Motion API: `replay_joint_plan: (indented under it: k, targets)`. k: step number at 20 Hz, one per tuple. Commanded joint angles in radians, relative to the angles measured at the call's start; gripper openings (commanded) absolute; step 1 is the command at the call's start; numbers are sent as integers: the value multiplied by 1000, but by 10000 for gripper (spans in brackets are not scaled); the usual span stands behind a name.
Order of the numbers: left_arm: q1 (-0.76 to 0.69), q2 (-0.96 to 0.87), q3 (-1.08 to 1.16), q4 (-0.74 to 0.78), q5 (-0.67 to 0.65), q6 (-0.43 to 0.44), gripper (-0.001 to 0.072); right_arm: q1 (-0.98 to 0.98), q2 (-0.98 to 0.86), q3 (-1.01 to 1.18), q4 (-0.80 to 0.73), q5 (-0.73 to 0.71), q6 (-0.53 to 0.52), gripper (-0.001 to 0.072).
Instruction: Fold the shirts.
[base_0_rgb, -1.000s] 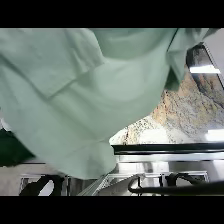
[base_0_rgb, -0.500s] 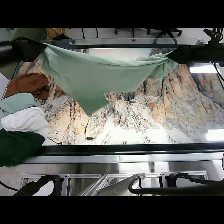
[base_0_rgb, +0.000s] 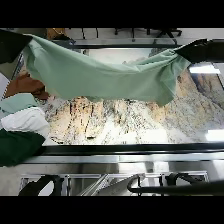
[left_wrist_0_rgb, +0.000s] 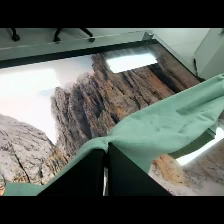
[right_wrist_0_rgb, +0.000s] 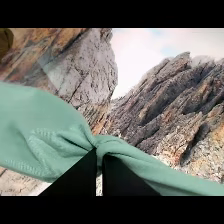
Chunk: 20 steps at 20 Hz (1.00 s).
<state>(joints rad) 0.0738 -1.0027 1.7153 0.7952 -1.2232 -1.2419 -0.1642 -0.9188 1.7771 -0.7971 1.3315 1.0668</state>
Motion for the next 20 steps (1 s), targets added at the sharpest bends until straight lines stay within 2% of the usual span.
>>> replay_joint_plan:
  k: [1, 5, 7, 12, 13, 14, 15, 16, 17, 18, 20]
  targets:
    - [0, 29, -130, 74, 113, 13, 16, 0, -61, -2, -15, -4, 7, 17]
    - [-2, -139, -214, 72, 268, 49, 16, 2, -291, -2, -14, -140, 7, 17]
    - [-2, -285, -215, 69, 282, 50, 16, 5, -430, -2, -2, -180, 7, 18]
    - [-3, -612, -215, 65, 292, 56, 17, 32, -723, -2, 16, -181, 7, 18]
    - [-6, -655, -215, 65, 292, 54, 24, 39, -750, -2, 16, -181, 7, 45]
    - [-6, -684, -214, 66, 290, 51, 26, 41, -768, -2, 15, -180, 7, 186]
    - [-2, -702, -214, 66, 284, 47, 277, 37, -771, -2, 14, -180, 7, 285]
    - [8, -708, -213, 65, 277, 38, 692, 29, -762, 0, 13, -177, 7, 378]
    - [19, -703, -211, 66, 259, 16, 688, 15, -745, 1, 10, -163, 7, 479]
    - [37, -695, -200, 69, 219, 11, 688, -7, -719, 1, 3, -132, 7, 531]
    - [92, -672, -171, 71, 80, 11, 688, -61, -673, 0, -39, -44, 11, 531]
